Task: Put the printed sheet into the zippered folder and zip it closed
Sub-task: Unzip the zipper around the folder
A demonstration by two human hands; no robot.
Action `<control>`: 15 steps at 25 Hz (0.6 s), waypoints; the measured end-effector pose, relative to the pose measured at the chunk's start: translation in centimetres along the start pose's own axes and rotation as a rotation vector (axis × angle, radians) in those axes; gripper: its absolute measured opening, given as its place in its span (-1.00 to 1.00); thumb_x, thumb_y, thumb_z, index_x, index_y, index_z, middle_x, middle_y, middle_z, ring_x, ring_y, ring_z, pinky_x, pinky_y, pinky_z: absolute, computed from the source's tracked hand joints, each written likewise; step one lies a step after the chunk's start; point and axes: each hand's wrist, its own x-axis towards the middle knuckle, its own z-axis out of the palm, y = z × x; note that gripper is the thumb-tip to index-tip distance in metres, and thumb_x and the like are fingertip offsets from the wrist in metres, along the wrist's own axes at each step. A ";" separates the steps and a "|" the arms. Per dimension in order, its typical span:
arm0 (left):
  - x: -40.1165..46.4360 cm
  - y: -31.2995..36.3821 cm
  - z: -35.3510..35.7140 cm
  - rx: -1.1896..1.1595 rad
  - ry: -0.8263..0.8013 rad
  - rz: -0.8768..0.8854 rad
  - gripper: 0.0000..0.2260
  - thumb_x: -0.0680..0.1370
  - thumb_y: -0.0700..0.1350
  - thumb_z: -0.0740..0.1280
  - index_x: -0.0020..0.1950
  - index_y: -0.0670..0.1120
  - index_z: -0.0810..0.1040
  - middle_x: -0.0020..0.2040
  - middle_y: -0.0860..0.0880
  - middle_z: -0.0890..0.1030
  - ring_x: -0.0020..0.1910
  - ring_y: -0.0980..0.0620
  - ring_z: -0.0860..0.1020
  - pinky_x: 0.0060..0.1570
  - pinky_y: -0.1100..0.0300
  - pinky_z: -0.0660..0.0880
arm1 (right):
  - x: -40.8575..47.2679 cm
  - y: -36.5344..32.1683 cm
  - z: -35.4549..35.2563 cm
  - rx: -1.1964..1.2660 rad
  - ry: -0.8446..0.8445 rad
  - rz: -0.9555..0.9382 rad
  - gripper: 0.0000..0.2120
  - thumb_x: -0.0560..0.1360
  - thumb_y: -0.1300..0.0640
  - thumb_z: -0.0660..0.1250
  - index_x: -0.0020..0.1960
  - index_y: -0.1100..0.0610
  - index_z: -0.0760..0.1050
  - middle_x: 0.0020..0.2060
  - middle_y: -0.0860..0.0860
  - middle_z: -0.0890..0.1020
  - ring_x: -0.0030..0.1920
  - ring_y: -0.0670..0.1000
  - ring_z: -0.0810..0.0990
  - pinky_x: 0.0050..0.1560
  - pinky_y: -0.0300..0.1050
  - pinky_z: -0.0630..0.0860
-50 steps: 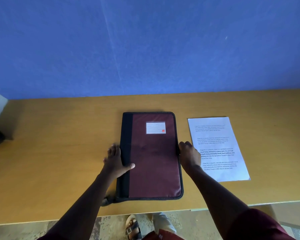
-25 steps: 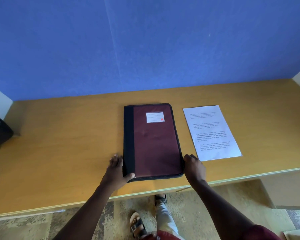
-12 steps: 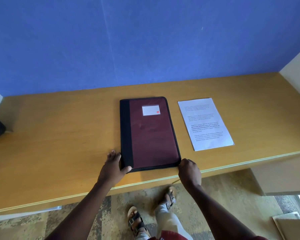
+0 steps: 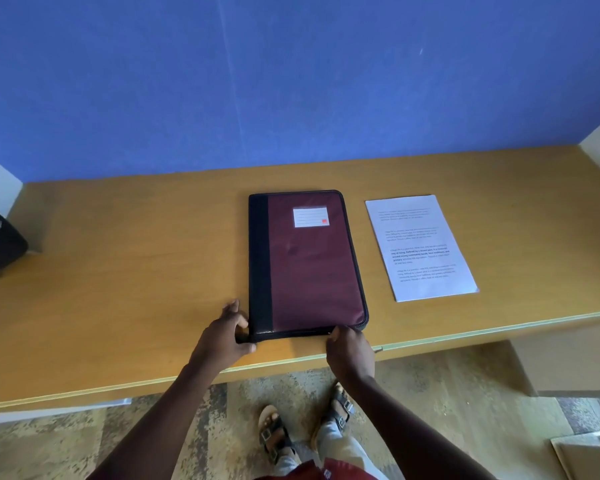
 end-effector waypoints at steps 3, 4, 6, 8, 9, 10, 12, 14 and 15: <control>-0.1 -0.8 -0.3 0.003 -0.026 0.042 -0.75 0.41 -0.14 0.55 -0.20 -0.04 0.47 0.61 0.00 0.07 0.58 0.10 0.01 0.32 0.23 0.28 | -0.2 -1.1 0.5 -0.007 -0.025 -0.036 -0.85 0.44 0.25 0.24 -0.29 0.12 0.40 -0.41 0.03 0.51 -0.47 0.08 0.45 -0.43 -0.21 0.33; -0.2 -1.0 -0.4 0.001 -0.024 0.048 -0.76 0.41 -0.16 0.54 -0.23 -0.02 0.47 0.61 -0.01 0.09 0.57 0.11 0.02 0.31 0.26 0.26 | -0.2 -1.3 0.7 -0.004 -0.029 -0.042 -0.85 0.44 0.24 0.24 -0.30 0.13 0.38 -0.42 0.03 0.50 -0.49 0.06 0.42 -0.45 -0.21 0.30; -0.1 -1.1 -0.6 -0.007 -0.022 0.058 -0.75 0.42 -0.18 0.53 -0.27 0.00 0.47 0.60 -0.03 0.12 0.56 0.12 0.04 0.30 0.30 0.22 | -0.3 -1.8 0.8 0.001 -0.026 -0.040 -0.85 0.43 0.24 0.24 -0.31 0.13 0.37 -0.43 0.02 0.47 -0.53 -0.01 0.34 -0.50 -0.21 0.21; 0.0 -1.1 -0.8 -0.019 -0.025 0.062 -0.76 0.42 -0.19 0.53 -0.27 0.00 0.49 0.60 -0.04 0.13 0.56 0.13 0.05 0.31 0.31 0.20 | -0.4 -2.2 1.0 -0.007 -0.030 -0.048 -0.85 0.43 0.24 0.24 -0.30 0.13 0.37 -0.43 0.01 0.46 -0.54 -0.05 0.32 -0.53 -0.25 0.16; 0.0 -1.1 -0.8 -0.024 -0.027 0.065 -0.77 0.42 -0.19 0.53 -0.28 0.00 0.49 0.60 -0.03 0.13 0.56 0.13 0.05 0.31 0.31 0.19 | -0.5 -2.4 1.2 -0.009 -0.037 -0.055 -0.85 0.44 0.23 0.23 -0.29 0.12 0.38 -0.42 0.01 0.47 -0.53 -0.05 0.32 -0.54 -0.26 0.13; 0.0 -1.1 -0.9 -0.031 -0.033 0.067 -0.77 0.42 -0.18 0.53 -0.28 0.00 0.49 0.60 -0.03 0.12 0.56 0.13 0.04 0.32 0.31 0.18 | -0.7 -2.7 1.3 -0.008 -0.047 -0.061 -0.86 0.45 0.23 0.23 -0.29 0.11 0.38 -0.42 0.00 0.48 -0.54 -0.07 0.32 -0.54 -0.26 0.13; -0.1 -1.1 -1.0 -0.043 -0.052 0.075 -0.77 0.43 -0.17 0.53 -0.28 0.01 0.50 0.60 -0.03 0.10 0.56 0.13 0.02 0.33 0.31 0.17 | -1.0 -3.6 1.8 0.000 -0.072 -0.080 -0.86 0.45 0.23 0.22 -0.28 0.11 0.39 -0.41 0.00 0.51 -0.54 -0.10 0.33 -0.55 -0.26 0.13; -0.1 -1.1 -1.3 -0.045 -0.072 0.084 -0.77 0.45 -0.17 0.52 -0.27 0.03 0.50 0.60 -0.03 0.09 0.57 0.12 0.02 0.33 0.31 0.16 | -1.3 -4.8 2.2 0.010 -0.097 -0.114 -0.85 0.46 0.24 0.20 -0.27 0.08 0.39 -0.39 0.00 0.51 -0.51 -0.07 0.37 -0.54 -0.26 0.15; -0.1 -1.2 -1.3 -0.045 -0.082 0.087 -0.78 0.46 -0.17 0.51 -0.26 0.03 0.51 0.60 -0.03 0.08 0.57 0.11 0.01 0.34 0.31 0.15 | -1.5 -5.3 2.5 0.011 -0.107 -0.134 -0.84 0.48 0.24 0.20 -0.26 0.08 0.39 -0.38 -0.01 0.51 -0.50 -0.05 0.39 -0.53 -0.26 0.17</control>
